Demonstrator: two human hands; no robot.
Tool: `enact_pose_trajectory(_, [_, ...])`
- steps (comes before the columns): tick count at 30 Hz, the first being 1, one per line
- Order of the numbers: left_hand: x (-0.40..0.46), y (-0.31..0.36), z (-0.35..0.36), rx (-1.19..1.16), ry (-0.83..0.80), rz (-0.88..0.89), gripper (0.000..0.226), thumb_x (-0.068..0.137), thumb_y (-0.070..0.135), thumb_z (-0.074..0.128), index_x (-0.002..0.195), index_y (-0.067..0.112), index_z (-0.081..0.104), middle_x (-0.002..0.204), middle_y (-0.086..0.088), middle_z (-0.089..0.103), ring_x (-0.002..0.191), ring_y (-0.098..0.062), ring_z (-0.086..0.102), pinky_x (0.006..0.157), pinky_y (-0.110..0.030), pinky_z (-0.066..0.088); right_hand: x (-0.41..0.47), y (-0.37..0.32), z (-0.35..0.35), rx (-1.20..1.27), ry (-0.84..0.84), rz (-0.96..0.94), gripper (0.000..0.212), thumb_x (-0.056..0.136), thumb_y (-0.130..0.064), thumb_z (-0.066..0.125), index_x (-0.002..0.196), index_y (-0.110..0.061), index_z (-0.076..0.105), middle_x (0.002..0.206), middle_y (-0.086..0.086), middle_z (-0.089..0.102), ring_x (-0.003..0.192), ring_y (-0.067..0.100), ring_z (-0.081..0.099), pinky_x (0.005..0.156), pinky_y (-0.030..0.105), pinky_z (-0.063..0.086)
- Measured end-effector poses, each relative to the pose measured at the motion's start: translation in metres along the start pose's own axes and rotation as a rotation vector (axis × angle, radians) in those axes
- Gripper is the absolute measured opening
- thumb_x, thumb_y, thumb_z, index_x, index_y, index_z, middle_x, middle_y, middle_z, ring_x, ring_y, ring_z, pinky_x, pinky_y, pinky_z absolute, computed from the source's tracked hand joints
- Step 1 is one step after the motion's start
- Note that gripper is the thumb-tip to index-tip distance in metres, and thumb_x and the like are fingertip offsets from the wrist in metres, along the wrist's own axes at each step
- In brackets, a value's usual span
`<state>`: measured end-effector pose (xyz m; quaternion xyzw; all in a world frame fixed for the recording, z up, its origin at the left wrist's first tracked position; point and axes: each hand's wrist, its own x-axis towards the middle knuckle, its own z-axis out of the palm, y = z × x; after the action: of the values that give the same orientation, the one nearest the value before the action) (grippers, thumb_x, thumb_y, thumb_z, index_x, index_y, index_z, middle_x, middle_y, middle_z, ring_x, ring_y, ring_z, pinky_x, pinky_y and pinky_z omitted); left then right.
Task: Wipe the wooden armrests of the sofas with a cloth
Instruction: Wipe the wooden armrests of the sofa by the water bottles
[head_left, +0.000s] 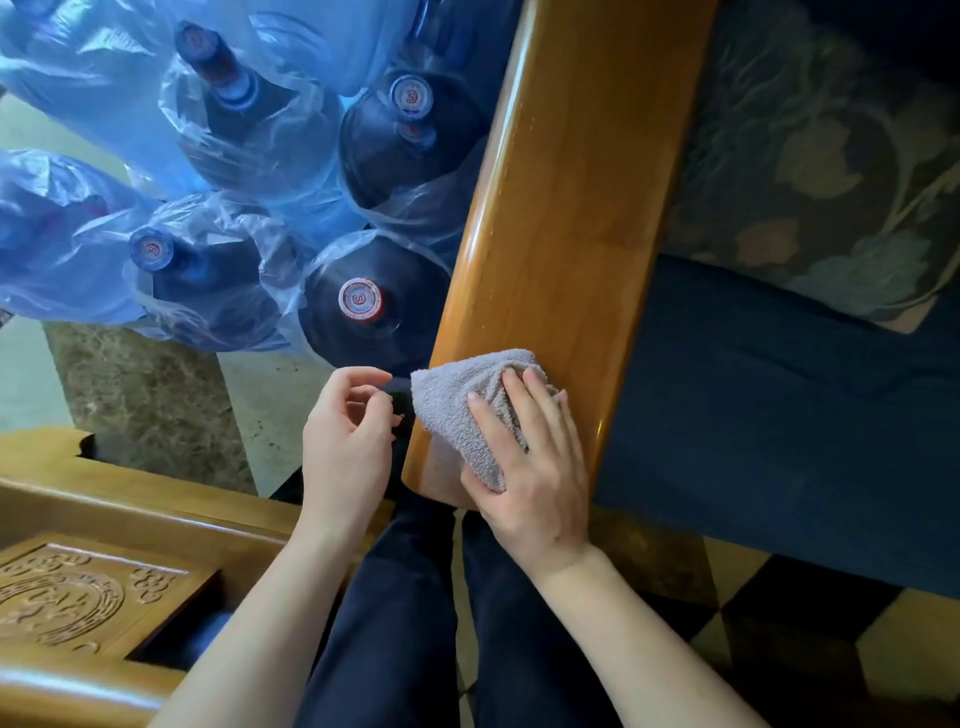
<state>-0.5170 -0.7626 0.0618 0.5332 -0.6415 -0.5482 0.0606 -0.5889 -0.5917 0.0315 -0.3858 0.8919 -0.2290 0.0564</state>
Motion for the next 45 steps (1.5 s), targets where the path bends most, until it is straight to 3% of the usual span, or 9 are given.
enact_pose_trajectory(5, [0.011, 0.016, 0.005, 0.126, -0.057, 0.056, 0.028, 0.094, 0.005, 0.058, 0.096, 0.031, 0.068, 0.083, 0.008, 0.067, 0.076, -0.012, 0.064, 0.073, -0.028, 0.050, 0.048, 0.017, -0.003, 0.001, 0.013, -0.082, 0.055, 0.084, -0.027, 0.072, 0.139, -0.020, 0.067, 0.152, 0.014, 0.058, 0.149, 0.032, 0.045, 0.126, 0.054, 0.030])
enact_pose_trajectory(10, [0.045, 0.049, 0.007, 0.247, -0.111, 0.099, 0.022, 0.095, 0.009, 0.065, 0.106, 0.028, 0.069, 0.089, 0.003, 0.069, 0.077, -0.007, 0.063, 0.071, -0.013, 0.048, 0.175, 0.073, -0.023, -0.012, 0.064, -0.024, 0.049, 0.090, -0.032, 0.067, 0.137, -0.018, 0.068, 0.154, 0.013, 0.056, 0.149, 0.032, 0.044, 0.125, 0.058, 0.031])
enact_pose_trajectory(18, [0.130, 0.154, 0.099, 0.680, -0.279, 0.335, 0.062, 0.088, 0.032, 0.079, 0.143, 0.027, 0.051, 0.121, -0.006, 0.050, 0.107, -0.026, 0.056, 0.087, -0.044, 0.053, 0.326, 0.130, -0.052, -0.116, 0.094, 0.022, 0.052, 0.092, -0.039, 0.058, 0.137, -0.014, 0.066, 0.154, 0.012, 0.056, 0.149, 0.031, 0.045, 0.123, 0.054, 0.035])
enact_pose_trajectory(23, [0.191, 0.226, 0.150, 0.886, -0.306, 0.233, 0.093, 0.075, 0.033, 0.090, 0.148, 0.017, 0.035, 0.128, -0.014, 0.048, 0.118, -0.038, 0.055, 0.086, -0.052, 0.050, 0.386, 0.157, -0.062, -0.091, 0.072, -0.046, 0.050, 0.091, -0.038, 0.062, 0.134, -0.014, 0.068, 0.152, 0.012, 0.058, 0.147, 0.032, 0.047, 0.124, 0.053, 0.035])
enact_pose_trajectory(26, [0.217, 0.252, 0.165, 1.044, -0.407, 0.156, 0.138, 0.062, 0.031, 0.098, 0.163, 0.016, 0.005, 0.149, -0.014, 0.041, 0.133, -0.039, 0.050, 0.095, -0.055, 0.051, 0.438, 0.180, -0.072, -0.086, 0.034, -0.071, 0.053, 0.091, -0.039, 0.060, 0.137, -0.013, 0.067, 0.154, 0.013, 0.056, 0.148, 0.032, 0.046, 0.126, 0.051, 0.032])
enact_pose_trajectory(28, [0.224, 0.256, 0.167, 1.100, -0.441, 0.128, 0.152, 0.058, 0.034, 0.100, 0.163, 0.017, -0.009, 0.152, -0.012, 0.042, 0.133, -0.038, 0.052, 0.095, -0.055, 0.051, 0.476, 0.191, -0.079, -0.078, 0.010, -0.071, 0.055, 0.091, -0.039, 0.058, 0.139, -0.012, 0.065, 0.156, 0.012, 0.054, 0.149, 0.031, 0.044, 0.126, 0.049, 0.032])
enact_pose_trajectory(35, [0.232, 0.255, 0.175, 1.213, -0.451, 0.109, 0.158, 0.054, 0.036, 0.100, 0.161, 0.006, -0.013, 0.145, -0.014, 0.050, 0.124, -0.033, 0.059, 0.090, -0.045, 0.051, 0.538, 0.217, -0.087, -0.070, -0.065, -0.271, 0.048, 0.091, -0.032, 0.063, 0.131, -0.007, 0.069, 0.148, 0.015, 0.060, 0.142, 0.034, 0.052, 0.118, 0.043, 0.044])
enact_pose_trajectory(40, [0.229, 0.261, 0.169, 1.138, -0.471, 0.090, 0.156, 0.054, 0.034, 0.100, 0.163, 0.011, -0.010, 0.145, -0.012, 0.051, 0.125, -0.035, 0.059, 0.090, -0.049, 0.050, 0.534, 0.214, -0.095, -0.086, -0.117, -0.233, 0.050, 0.093, -0.034, 0.059, 0.134, -0.008, 0.067, 0.151, 0.014, 0.057, 0.146, 0.032, 0.048, 0.121, 0.040, 0.038])
enact_pose_trajectory(45, [0.226, 0.256, 0.165, 1.048, -0.412, 0.113, 0.155, 0.048, 0.033, 0.102, 0.164, 0.019, 0.000, 0.146, -0.008, 0.053, 0.127, -0.038, 0.058, 0.095, -0.052, 0.050, 0.520, 0.207, -0.091, -0.178, -0.113, -0.157, 0.056, 0.098, -0.053, 0.044, 0.144, -0.024, 0.058, 0.148, 0.005, 0.059, 0.141, 0.023, 0.051, 0.116, 0.030, 0.037])
